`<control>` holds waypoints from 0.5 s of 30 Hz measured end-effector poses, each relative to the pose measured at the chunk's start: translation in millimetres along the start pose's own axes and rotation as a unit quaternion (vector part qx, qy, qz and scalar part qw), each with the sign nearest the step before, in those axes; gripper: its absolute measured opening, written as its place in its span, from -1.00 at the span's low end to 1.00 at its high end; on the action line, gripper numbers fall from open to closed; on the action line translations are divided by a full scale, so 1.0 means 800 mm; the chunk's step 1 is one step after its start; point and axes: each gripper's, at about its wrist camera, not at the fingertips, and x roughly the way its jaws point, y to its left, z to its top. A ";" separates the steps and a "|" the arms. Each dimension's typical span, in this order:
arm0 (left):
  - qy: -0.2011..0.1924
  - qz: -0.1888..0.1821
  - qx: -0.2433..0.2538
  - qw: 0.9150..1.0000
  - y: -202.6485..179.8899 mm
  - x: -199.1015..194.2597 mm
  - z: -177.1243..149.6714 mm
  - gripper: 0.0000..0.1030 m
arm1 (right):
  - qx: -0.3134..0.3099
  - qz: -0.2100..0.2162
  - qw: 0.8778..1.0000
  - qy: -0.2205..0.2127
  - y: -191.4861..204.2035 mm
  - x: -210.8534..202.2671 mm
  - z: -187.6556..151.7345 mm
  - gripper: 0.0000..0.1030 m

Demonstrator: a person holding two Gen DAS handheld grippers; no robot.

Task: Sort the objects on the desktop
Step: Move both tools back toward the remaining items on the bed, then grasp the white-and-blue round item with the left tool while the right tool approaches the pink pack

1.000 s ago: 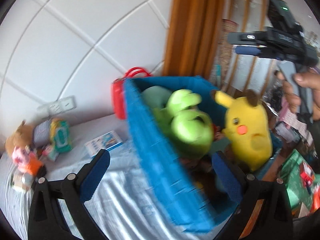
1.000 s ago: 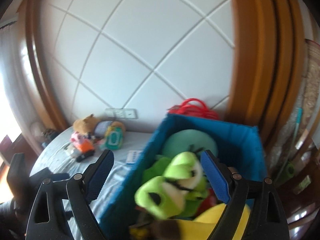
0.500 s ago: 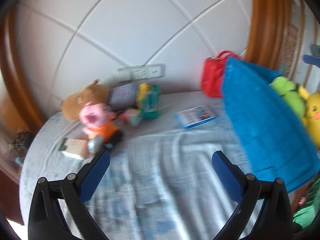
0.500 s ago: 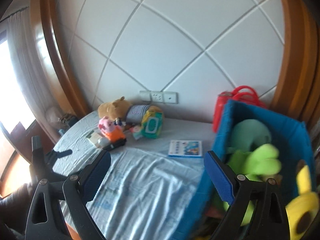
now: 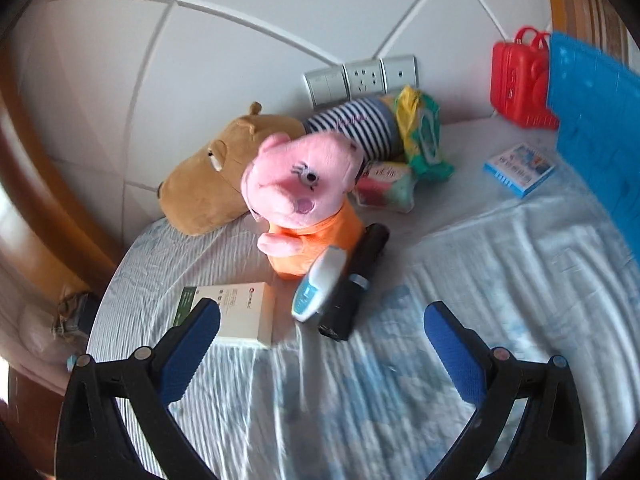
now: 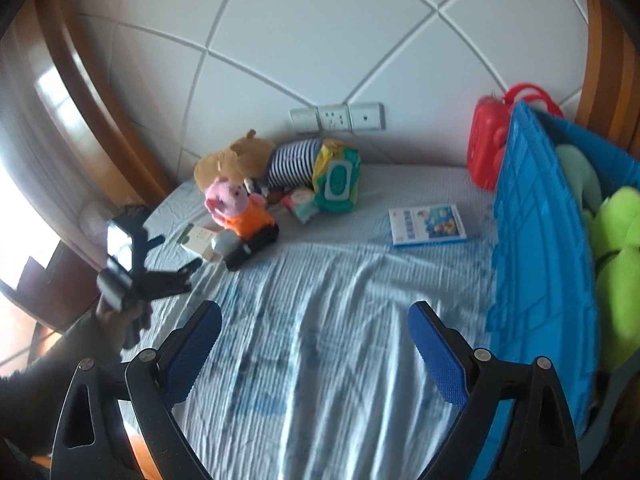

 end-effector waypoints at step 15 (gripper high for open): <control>0.039 -0.040 0.003 0.998 0.019 0.137 0.000 -0.46 | 0.063 -0.055 0.994 0.065 0.007 0.042 -0.062 0.85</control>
